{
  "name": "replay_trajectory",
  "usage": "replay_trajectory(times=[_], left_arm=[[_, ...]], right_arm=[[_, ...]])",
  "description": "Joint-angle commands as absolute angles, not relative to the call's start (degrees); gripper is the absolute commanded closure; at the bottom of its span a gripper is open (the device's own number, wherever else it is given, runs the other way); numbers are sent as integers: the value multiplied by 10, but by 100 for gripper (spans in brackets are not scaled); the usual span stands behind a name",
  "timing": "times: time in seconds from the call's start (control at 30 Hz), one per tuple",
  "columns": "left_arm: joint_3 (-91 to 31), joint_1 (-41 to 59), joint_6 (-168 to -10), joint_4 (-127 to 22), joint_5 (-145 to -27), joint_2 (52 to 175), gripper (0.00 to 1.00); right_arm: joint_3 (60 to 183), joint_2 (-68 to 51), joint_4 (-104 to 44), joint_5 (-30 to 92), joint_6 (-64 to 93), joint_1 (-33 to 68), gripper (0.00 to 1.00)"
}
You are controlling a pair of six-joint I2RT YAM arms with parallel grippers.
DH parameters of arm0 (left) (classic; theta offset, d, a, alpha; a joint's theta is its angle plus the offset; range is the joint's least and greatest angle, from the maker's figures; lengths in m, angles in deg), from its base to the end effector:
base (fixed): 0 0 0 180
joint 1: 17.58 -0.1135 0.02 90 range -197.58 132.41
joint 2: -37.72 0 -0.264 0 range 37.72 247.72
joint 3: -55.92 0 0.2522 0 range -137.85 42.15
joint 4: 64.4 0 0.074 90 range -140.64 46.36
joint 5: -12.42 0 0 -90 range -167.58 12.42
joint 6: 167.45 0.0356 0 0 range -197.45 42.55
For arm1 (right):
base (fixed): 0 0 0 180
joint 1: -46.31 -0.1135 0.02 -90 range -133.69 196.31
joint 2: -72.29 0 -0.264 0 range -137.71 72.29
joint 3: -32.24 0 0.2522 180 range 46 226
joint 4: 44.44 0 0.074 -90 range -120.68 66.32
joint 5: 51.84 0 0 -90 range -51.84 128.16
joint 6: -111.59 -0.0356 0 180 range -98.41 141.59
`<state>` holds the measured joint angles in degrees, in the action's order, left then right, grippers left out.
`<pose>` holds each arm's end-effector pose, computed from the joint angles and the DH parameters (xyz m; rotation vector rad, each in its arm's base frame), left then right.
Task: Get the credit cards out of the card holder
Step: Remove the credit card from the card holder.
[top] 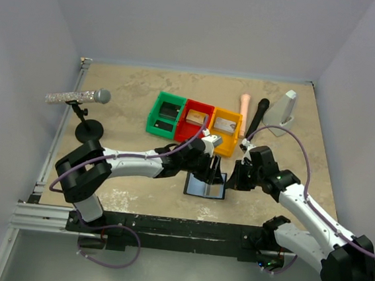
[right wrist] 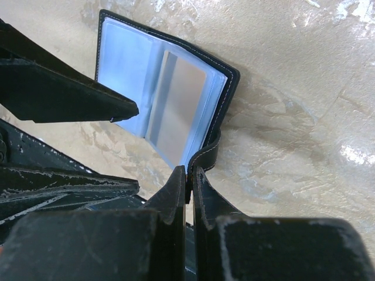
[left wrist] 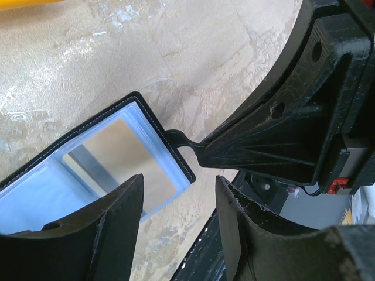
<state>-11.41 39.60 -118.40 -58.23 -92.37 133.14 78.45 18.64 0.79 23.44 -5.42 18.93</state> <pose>0.1859 -0.3050 0.1965 0.5076 2.3796 -1.1762 0.1551 0.0905 0.2073 -0.1213 2.5889 0.6972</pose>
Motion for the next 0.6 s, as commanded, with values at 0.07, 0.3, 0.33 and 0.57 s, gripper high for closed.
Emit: replay_trajectory(times=[0.07,0.3,0.33,0.57], left_arm=[[-139,399,-1171,-573,-930,1341,44],[-122,399,-1171,-540,-857,1327,43],[-120,399,-1174,-527,-836,1326,43],[-106,398,-1195,-507,-763,1318,40]], right_arm=[[787,181,-14,223,-57,187,100],[788,186,-11,221,-54,187,100],[789,186,-11,221,-53,186,100],[782,177,-18,228,-64,186,100]])
